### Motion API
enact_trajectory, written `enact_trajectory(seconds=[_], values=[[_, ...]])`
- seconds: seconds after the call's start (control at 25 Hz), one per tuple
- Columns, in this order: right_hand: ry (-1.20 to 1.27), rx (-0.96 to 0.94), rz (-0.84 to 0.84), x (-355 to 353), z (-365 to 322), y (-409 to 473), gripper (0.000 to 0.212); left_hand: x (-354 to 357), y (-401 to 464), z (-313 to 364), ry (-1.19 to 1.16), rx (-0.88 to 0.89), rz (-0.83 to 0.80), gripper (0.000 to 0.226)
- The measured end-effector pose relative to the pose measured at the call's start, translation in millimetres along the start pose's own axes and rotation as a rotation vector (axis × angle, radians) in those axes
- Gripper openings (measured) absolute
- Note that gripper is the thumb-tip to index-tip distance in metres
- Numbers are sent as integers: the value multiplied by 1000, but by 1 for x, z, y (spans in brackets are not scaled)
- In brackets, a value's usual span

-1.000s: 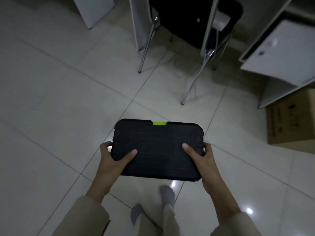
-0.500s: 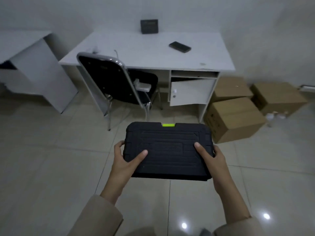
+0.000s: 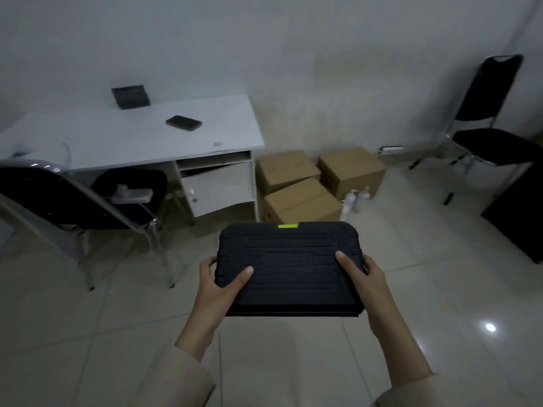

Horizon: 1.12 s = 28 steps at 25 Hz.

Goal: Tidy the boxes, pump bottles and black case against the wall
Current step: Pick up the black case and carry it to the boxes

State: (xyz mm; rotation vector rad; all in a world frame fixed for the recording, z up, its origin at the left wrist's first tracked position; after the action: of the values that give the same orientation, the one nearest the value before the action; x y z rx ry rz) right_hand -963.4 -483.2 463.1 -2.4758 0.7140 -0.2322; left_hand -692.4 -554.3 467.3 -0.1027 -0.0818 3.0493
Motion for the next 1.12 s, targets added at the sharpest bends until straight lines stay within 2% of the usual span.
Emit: enact_trajectory(seconds=[0.16, 0.36, 0.52, 0.68, 0.92, 1.12], values=[[73, -21, 97, -85, -14, 18, 51, 91, 11, 5, -4, 3, -124, 59], [164, -9, 204, -158, -16, 45, 50, 184, 41, 3, 10, -24, -271, 60], [199, -7, 273, -201, -32, 91, 49, 253, 84, -7, 63, -40, -340, 70], [210, 2, 316, -236, -67, 159, 51, 324, 147, -15, 90, -74, -378, 73], [229, 35, 364, -284, -148, 277, 52, 440, 269, 5, 125, -84, -386, 57], [247, 65, 372, -321, -193, 356, 49, 518, 337, 11, 98, -129, -387, 49]])
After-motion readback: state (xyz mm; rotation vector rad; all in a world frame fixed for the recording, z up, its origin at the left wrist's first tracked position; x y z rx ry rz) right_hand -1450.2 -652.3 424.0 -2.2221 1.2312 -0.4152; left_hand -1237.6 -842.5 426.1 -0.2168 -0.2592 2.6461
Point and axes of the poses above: each hand's wrist, its own y-axis towards the middle knuckle, its own x-axis out of the palm, z = x × y, the point moved 10 cm from there along y, towards the middle knuckle, and after that the axes turned 14 degrees about x, right-handed, at the moved point
